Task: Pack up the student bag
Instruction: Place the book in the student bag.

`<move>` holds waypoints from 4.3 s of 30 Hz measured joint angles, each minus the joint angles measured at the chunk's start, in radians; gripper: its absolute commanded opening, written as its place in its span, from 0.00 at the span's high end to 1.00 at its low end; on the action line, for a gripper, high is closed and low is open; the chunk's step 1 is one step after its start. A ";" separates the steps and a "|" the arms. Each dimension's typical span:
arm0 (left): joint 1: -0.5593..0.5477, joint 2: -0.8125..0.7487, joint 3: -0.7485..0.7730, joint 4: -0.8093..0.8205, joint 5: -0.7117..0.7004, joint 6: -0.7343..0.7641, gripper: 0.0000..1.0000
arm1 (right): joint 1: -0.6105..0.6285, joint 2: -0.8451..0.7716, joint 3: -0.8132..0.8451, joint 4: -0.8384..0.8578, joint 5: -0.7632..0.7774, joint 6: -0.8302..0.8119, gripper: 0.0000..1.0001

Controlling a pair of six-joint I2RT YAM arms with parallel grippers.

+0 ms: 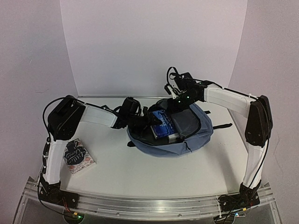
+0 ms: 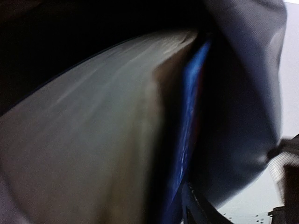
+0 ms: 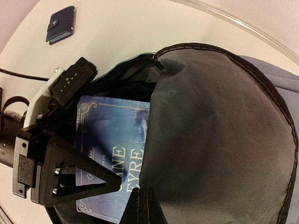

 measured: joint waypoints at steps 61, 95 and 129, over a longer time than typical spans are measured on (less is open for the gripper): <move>-0.045 0.028 0.258 -0.340 -0.085 0.203 0.68 | -0.051 -0.009 -0.077 0.068 -0.079 0.008 1.00; -0.042 0.111 0.401 -0.477 -0.182 0.228 0.74 | -0.070 -0.022 -0.114 0.084 -0.087 0.011 1.00; -0.041 0.201 0.549 -0.484 -0.126 0.272 0.76 | -0.096 -0.029 -0.139 0.086 -0.107 0.029 1.00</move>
